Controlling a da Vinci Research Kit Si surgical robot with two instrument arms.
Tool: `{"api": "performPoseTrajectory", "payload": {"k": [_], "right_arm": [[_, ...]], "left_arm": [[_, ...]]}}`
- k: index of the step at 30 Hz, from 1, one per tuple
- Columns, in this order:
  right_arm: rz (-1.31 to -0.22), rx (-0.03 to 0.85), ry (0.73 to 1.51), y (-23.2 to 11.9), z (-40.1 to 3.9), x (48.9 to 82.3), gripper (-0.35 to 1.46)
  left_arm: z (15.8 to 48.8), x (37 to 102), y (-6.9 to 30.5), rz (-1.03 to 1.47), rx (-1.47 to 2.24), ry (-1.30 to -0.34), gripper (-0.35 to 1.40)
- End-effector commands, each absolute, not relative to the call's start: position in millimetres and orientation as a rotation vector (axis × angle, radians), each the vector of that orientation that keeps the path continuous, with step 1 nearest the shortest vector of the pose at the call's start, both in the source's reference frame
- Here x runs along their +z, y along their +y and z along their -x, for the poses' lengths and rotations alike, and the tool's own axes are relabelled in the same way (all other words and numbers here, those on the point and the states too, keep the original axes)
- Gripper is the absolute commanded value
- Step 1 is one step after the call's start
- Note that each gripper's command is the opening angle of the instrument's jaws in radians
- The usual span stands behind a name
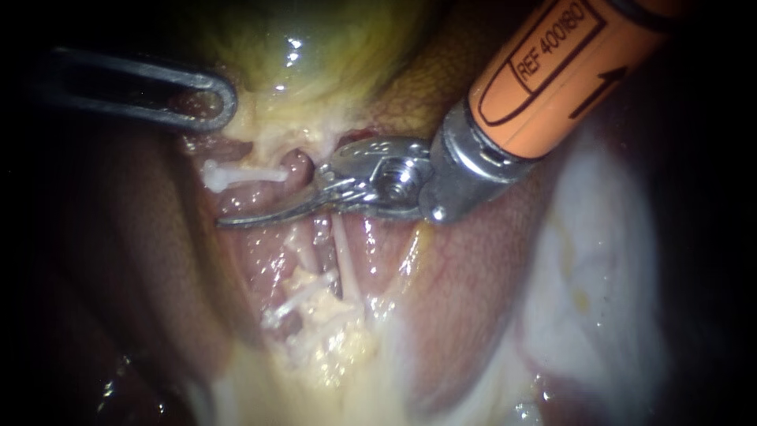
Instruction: Go back from the cut left tube
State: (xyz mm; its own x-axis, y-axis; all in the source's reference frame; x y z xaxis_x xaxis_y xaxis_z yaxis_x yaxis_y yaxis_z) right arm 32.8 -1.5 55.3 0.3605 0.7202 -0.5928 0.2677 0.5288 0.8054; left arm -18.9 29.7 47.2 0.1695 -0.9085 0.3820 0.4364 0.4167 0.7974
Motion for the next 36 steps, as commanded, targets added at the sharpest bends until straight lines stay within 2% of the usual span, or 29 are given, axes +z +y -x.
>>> {"api": "performPoseTrajectory", "payload": {"k": [1, 4, 6, 7, 9, 10, 15, 17, 20, 22, 26, 29, 33, 36], "right_arm": [[-1.022, 0.367, 1.212, -1.5, -32.8, 55.3, -0.35], [-1.03, 0.369, 1.239, -1.5, -32.8, 55.3, -0.35], [-1.035, 0.372, 1.256, -1.6, -33.0, 55.1, 0.51], [-1.03, 0.377, 1.259, -1.7, -33.1, 55.1, 0.81], [-1.0, 0.404, 1.26, -1.8, -33.5, 54.9, 1.21], [-0.989, 0.414, 1.26, -1.9, -33.6, 54.8, 1.28], [-0.982, 0.428, 1.257, -2.3, -33.6, 54.4, 1.33], [-0.941, 0.439, 1.264, -2.6, -33.3, 54.1, 1.38], [-0.798, 0.467, 1.281, -3.4, -32.1, 53.3, 1.43], [-0.666, 0.451, 1.294, -4.1, -30.8, 52.6, 1.43], [-0.496, 0.419, 1.291, -5.3, -28.1, 51.1, 1.43], [-0.408, 0.4, 1.283, -5.7, -25.8, 50.3, 1.43], [-0.332, 0.353, 1.227, -5.7, -22.5, 49.5, 1.43], [-0.304, 0.3, 1.122, -5.4, -20.1, 48.8, 1.43]], "left_arm": [[18.9, 47.3, 29.7, -0.592, -1.038, -0.977, -0.35], [18.9, 47.4, 29.7, -0.593, -1.038, -0.978, -0.35], [18.8, 47.4, 29.7, -0.59, -1.039, -0.977, -0.35], [18.8, 47.4, 29.7, -0.59, -1.039, -0.977, -0.35], [18.8, 47.4, 29.7, -0.59, -1.039, -0.977, -0.35], [18.7, 47.4, 29.7, -0.59, -1.039, -0.977, -0.35], [18.7, 47.6, 29.7, -0.587, -1.04, -0.977, -0.35], [18.7, 47.7, 29.7, -0.587, -1.04, -0.977, -0.35], [18.7, 47.9, 29.8, -0.587, -1.039, -0.978, -0.35], [18.6, 48.0, 29.8, -0.584, -1.04, -0.978, -0.35], [18.6, 48.3, 29.7, -0.583, -1.039, -0.978, -0.35], [18.6, 48.5, 29.6, -0.582, -1.038, -0.978, -0.35], [18.5, 48.5, 29.6, -0.582, -1.038, -0.978, -0.35], [18.5, 48.5, 29.6, -0.582, -1.038, -0.978, -0.35]]}}
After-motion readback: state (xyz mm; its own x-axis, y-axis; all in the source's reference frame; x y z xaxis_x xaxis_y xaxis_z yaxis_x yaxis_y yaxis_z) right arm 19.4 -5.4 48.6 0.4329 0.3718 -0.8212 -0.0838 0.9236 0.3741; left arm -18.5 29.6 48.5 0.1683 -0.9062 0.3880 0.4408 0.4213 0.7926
